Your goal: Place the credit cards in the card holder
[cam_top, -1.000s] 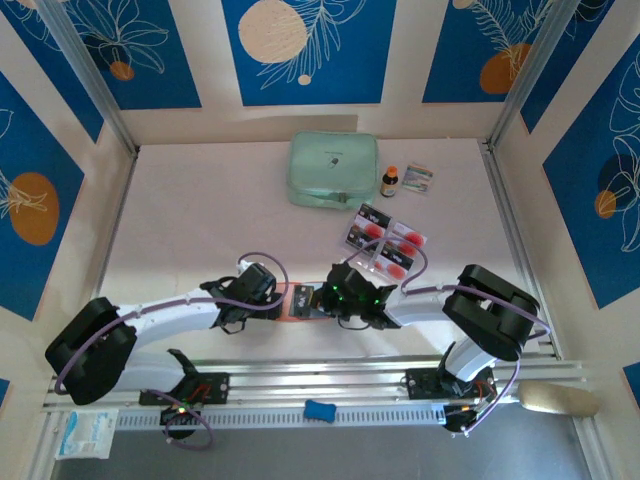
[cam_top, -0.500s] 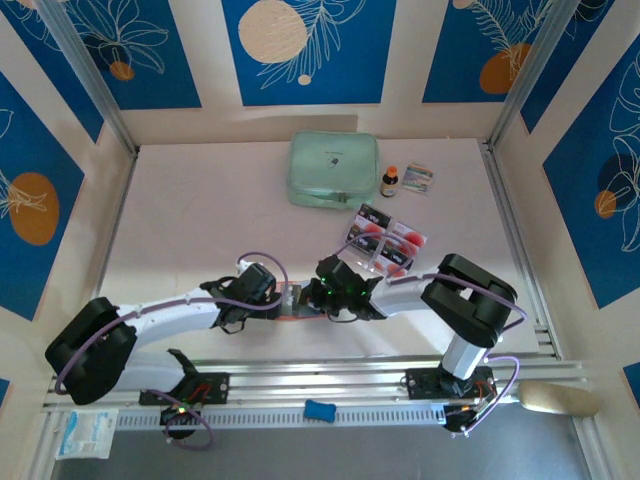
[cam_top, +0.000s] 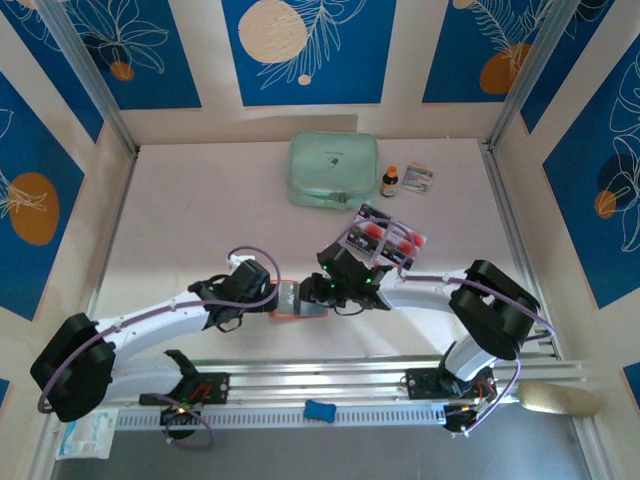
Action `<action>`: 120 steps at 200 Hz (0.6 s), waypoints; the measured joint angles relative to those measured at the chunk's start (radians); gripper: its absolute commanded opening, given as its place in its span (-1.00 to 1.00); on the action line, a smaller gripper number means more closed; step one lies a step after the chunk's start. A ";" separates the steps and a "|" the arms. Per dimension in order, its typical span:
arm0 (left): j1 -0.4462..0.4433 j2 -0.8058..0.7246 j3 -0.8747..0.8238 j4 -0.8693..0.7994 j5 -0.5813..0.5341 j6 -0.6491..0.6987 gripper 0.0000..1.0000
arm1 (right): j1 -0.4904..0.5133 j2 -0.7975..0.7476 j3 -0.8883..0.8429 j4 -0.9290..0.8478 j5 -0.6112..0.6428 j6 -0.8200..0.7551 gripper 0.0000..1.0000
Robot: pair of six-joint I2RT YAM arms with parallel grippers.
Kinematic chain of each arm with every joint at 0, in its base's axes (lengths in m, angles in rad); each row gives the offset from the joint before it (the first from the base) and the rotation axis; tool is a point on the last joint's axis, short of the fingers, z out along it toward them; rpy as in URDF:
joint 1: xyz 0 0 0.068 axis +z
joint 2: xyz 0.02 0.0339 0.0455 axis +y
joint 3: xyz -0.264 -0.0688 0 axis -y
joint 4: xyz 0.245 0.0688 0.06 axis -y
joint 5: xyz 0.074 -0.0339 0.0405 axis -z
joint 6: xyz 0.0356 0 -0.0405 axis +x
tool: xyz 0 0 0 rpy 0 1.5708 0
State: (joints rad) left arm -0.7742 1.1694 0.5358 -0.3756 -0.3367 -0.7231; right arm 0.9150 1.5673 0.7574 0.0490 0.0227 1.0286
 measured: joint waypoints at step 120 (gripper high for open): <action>0.006 0.072 -0.029 0.011 -0.001 -0.028 1.00 | 0.016 0.186 0.172 -0.134 0.004 -0.132 -0.92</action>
State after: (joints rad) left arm -0.7677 1.2411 0.5072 -0.3645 -0.3378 -0.7513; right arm 0.9314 1.7531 0.9291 -0.0849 0.0265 0.8970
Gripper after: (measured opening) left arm 0.998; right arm 0.061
